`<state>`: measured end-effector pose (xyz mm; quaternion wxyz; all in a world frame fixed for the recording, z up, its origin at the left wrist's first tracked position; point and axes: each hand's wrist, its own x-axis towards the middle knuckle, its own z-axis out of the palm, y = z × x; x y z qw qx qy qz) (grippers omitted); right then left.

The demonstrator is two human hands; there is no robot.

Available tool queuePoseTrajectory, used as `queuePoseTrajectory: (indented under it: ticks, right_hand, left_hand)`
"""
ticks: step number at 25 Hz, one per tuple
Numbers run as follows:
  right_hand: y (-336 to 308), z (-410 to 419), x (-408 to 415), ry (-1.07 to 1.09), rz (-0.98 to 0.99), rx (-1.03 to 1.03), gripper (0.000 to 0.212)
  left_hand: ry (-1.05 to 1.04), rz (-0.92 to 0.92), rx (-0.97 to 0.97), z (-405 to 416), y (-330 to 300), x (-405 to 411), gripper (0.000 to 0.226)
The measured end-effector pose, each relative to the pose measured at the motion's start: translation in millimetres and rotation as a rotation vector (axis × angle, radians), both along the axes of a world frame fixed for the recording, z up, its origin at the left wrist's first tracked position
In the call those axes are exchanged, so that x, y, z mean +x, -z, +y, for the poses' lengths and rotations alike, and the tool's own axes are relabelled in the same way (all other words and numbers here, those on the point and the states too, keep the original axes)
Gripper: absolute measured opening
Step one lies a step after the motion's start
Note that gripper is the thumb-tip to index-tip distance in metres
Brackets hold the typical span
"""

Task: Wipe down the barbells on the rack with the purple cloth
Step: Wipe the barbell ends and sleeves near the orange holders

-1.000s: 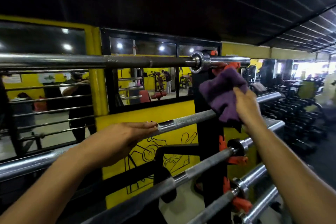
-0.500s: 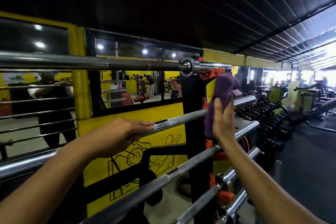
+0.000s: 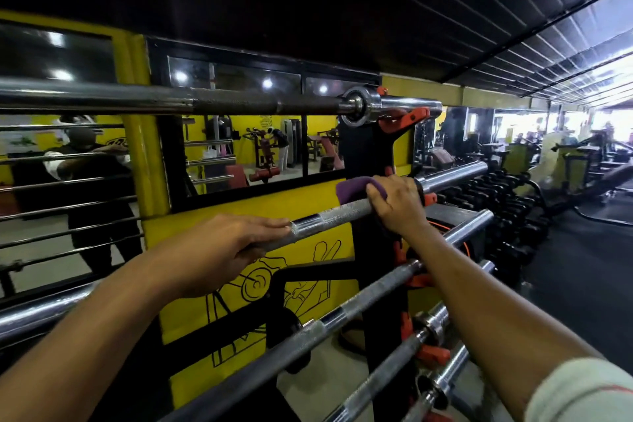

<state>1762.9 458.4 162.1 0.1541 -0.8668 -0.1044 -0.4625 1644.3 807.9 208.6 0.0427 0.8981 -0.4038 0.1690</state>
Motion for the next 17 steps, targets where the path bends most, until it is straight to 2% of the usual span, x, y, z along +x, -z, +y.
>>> queuePoseTrajectory:
  ticks: [6,12,15,17]
  right_hand:
    - [-4.1,23.9,-3.6,0.075,0.027,0.126,0.050]
    - [21.8,105.0,-47.4,-0.158,-0.134,0.002,0.041]
    - [26.8,66.0,-36.4,-0.262,-0.179,-0.176,0.042]
    - [19.3,23.2,-18.4,-0.174,-0.105,-0.105,0.045]
  left_hand:
    - [-0.019,0.003,-0.036,-4.2,-4.8,-0.3,0.056]
    - [-0.050,0.041,-0.036,-8.3,-6.9,-3.0,0.057]
    - [-0.060,0.032,-0.032,-9.1,-5.7,-4.9,0.055]
    - [-0.054,0.041,-0.050,-7.9,-5.7,-5.8,0.055]
